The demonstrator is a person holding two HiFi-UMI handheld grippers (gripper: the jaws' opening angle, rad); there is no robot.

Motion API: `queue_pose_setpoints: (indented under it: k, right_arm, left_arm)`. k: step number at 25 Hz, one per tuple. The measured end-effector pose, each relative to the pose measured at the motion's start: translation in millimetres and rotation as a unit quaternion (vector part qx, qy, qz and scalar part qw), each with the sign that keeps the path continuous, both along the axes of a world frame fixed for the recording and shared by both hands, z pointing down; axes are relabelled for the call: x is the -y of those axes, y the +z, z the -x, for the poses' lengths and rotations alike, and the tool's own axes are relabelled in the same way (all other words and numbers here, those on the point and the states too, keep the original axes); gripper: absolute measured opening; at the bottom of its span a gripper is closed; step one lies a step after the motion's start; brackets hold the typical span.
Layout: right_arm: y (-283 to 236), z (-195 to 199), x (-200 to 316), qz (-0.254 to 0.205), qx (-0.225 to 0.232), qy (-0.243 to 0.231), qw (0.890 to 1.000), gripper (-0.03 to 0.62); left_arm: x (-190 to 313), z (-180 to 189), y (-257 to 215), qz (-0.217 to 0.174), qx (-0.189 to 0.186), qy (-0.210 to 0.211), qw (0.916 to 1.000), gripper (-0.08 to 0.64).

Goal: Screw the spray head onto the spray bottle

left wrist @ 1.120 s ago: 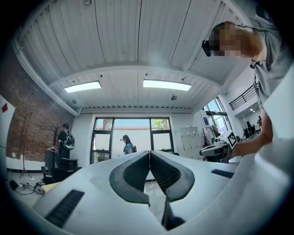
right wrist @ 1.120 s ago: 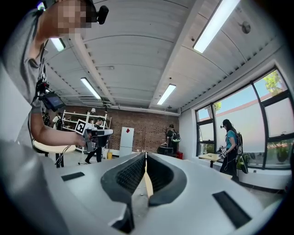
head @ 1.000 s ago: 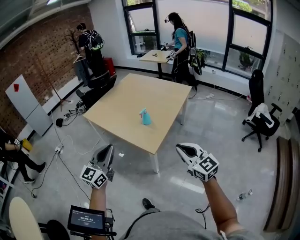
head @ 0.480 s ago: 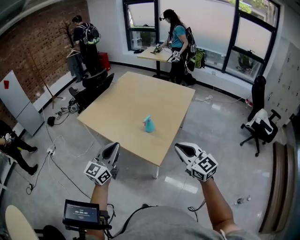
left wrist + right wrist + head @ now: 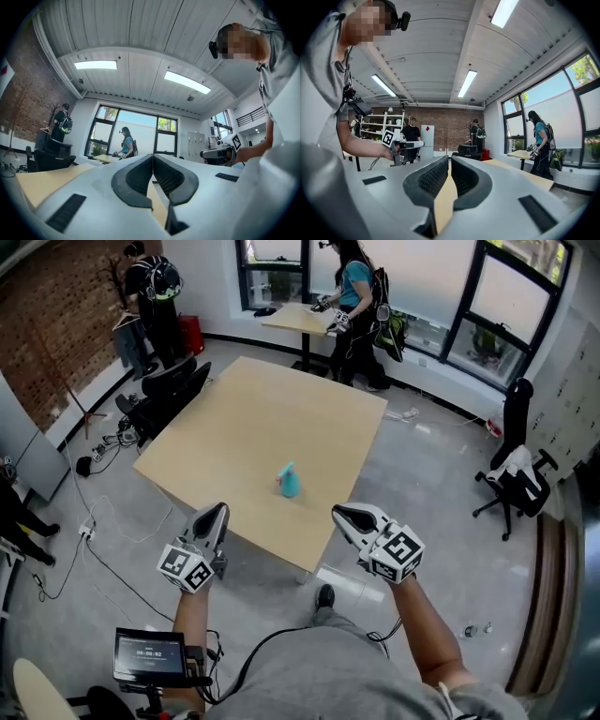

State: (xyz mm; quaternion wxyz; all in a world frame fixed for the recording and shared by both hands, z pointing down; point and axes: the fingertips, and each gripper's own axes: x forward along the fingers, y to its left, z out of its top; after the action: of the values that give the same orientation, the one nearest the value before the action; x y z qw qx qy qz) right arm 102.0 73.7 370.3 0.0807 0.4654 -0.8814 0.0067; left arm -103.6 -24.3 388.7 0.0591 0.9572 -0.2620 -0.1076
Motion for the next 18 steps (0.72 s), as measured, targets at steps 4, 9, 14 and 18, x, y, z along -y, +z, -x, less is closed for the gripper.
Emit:
queue_pose_setpoints:
  k: [4,9,14,18]
  right_arm:
    - [12.7,-23.2,51.0,0.011,0.015,-0.021,1.0,0.008]
    - [29.1,-51.1,112.7,0.029,0.021,-0.063,0.997,0.008]
    - [51.2,-59.7,152.1,0.061,-0.01,-0.127,0.99,0.018]
    - [70.9,-57.7,186.2,0.077,-0.064,-0.168,0.981,0.104]
  left_arm:
    - [40.7,-27.0,9.8,0.005,0.005,-0.015,0.9999,0.005]
    - [88.0,-67.5,27.8,0.019,0.008,-0.037,0.9991,0.005]
    - [114.4,-95.0,65.6,0.057,0.019,-0.047,0.9971,0.006]
    - [141.5,-112.0,102.1,0.085,0.051,-0.022,0.9948,0.006]
